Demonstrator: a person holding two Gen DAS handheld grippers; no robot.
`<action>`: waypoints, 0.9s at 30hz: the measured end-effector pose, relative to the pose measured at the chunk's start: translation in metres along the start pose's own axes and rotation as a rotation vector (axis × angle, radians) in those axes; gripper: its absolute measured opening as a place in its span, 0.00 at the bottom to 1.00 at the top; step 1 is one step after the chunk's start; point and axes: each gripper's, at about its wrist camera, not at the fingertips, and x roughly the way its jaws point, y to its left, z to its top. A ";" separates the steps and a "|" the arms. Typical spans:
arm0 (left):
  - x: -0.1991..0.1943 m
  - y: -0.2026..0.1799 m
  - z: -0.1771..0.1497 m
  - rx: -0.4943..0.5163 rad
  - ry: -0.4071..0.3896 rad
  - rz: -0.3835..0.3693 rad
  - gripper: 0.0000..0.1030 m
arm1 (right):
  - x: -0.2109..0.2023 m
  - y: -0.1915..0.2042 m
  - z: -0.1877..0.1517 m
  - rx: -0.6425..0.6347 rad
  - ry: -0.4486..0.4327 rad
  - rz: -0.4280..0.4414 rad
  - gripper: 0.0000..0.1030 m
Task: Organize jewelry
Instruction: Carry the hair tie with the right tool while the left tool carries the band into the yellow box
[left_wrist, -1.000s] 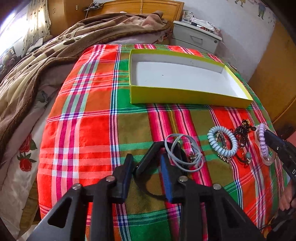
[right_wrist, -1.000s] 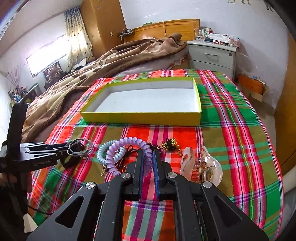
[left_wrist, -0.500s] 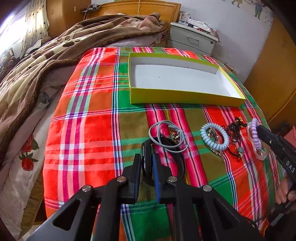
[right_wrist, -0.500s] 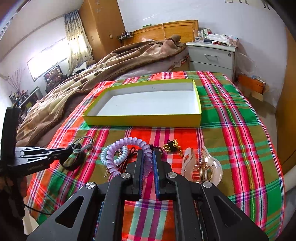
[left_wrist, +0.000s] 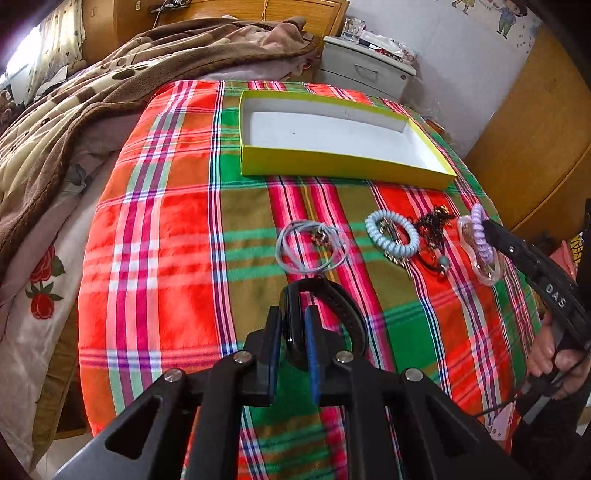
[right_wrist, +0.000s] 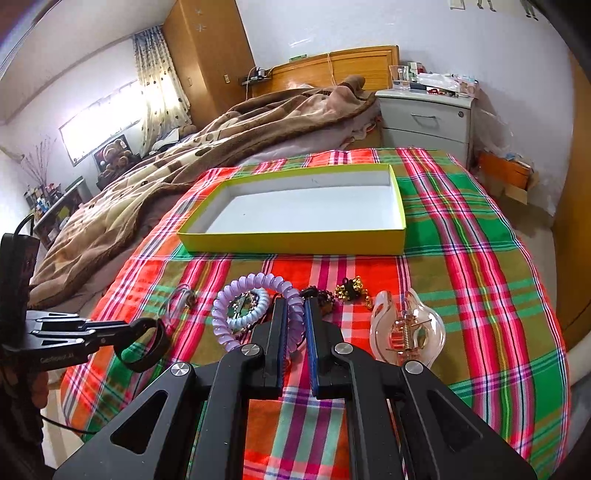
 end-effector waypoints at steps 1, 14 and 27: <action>-0.002 0.000 -0.001 -0.002 -0.001 0.001 0.13 | -0.001 0.001 0.000 0.000 -0.001 0.002 0.09; -0.016 0.006 0.007 -0.014 -0.071 0.034 0.13 | -0.006 0.004 0.006 -0.008 -0.022 -0.015 0.09; 0.011 0.002 -0.013 0.041 0.025 0.072 0.29 | -0.005 0.006 0.005 -0.011 -0.014 -0.021 0.09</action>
